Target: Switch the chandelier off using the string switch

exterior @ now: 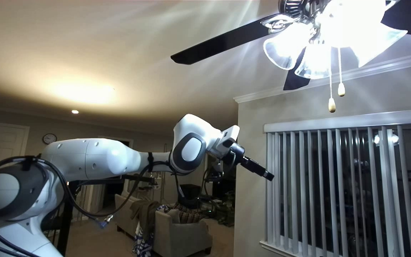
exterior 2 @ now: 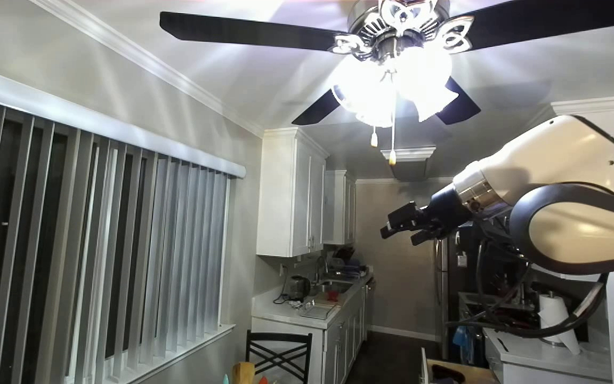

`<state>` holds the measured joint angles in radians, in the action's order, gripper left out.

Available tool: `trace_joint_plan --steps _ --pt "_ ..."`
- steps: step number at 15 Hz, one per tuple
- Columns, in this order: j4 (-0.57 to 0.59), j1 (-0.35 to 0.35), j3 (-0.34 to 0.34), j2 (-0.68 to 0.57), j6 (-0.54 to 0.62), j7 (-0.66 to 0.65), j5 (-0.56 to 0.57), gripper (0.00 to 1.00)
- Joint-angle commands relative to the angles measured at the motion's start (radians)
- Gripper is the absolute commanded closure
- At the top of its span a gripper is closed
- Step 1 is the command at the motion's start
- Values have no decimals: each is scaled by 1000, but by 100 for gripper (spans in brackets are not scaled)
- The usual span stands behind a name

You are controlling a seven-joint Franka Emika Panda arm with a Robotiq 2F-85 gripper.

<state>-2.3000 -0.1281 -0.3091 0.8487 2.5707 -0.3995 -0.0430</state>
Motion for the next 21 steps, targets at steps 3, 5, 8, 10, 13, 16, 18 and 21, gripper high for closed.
trace_joint_plan --steps 3,5,8,10,13,16,18,21 --pt "90 -158 -67 -29 95 -158 48 0" --pt "189 -267 -101 -72 115 -217 67 0" --pt "310 -446 -173 -98 141 -336 125 0" --pt "383 -574 -224 -109 152 -430 185 0" --pt "443 -780 -308 -90 169 -561 270 0" --pt "489 -931 -377 -77 145 -628 308 0" --pt "513 -1004 -417 -73 130 -641 309 0" --pt "544 -1067 -452 -70 119 -635 296 0"
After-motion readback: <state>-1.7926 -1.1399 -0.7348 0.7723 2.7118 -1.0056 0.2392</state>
